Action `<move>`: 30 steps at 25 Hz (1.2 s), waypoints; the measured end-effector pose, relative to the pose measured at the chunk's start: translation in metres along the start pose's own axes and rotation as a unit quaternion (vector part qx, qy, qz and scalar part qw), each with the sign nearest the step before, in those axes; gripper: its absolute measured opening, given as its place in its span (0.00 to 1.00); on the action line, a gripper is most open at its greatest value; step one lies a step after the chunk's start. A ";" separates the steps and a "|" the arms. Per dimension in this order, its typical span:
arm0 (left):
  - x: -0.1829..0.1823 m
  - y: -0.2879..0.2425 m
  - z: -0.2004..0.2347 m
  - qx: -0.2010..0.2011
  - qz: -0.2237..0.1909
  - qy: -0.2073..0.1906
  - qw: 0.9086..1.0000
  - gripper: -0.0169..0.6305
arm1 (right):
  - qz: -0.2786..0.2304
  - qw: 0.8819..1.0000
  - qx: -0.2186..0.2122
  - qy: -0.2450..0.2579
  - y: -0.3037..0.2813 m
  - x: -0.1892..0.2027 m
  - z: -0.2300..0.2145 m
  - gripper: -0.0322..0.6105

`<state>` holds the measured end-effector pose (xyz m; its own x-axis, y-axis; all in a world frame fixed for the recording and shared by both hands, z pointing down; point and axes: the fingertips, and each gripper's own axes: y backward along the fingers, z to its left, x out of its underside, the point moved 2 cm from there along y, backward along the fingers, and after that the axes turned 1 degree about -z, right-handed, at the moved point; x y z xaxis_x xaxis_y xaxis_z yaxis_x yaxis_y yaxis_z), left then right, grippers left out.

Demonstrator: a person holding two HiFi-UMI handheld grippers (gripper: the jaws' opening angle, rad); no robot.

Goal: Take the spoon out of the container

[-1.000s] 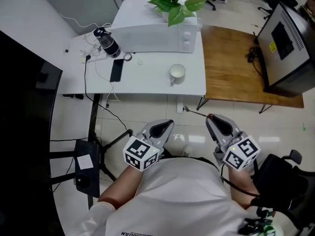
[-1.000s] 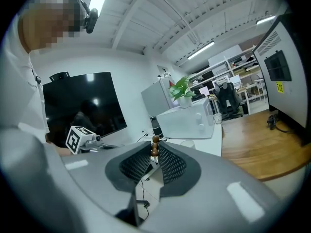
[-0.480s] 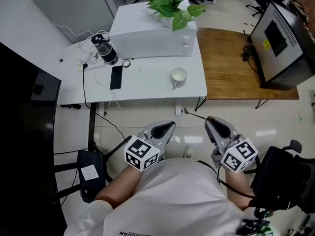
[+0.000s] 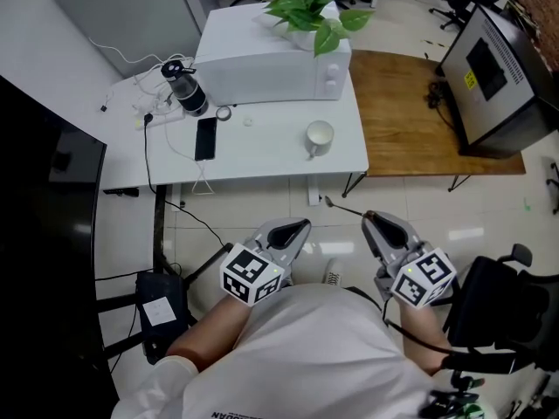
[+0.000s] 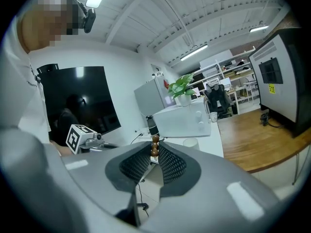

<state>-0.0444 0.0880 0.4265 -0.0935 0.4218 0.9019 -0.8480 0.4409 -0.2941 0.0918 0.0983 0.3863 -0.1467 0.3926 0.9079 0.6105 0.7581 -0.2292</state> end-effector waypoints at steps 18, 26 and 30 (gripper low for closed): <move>-0.005 -0.003 0.007 -0.004 -0.004 0.001 1.000 0.03 | 0.007 1.000 0.005 0.016 -0.003 -0.001 -0.002 0.13; -0.005 -0.005 0.010 -0.010 -0.004 0.004 1.000 0.03 | 0.010 1.000 0.001 0.014 -0.008 -0.002 -0.004 0.13; -0.005 -0.006 0.011 -0.011 -0.006 0.006 1.000 0.03 | 0.011 1.000 0.000 0.015 -0.008 -0.001 -0.005 0.13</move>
<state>-0.0443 0.0747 0.4272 -0.0774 0.4255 0.9017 -0.8378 0.4625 -0.2902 0.0910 0.0887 0.3893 -0.1099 0.3946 0.9123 0.6130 0.7494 -0.2503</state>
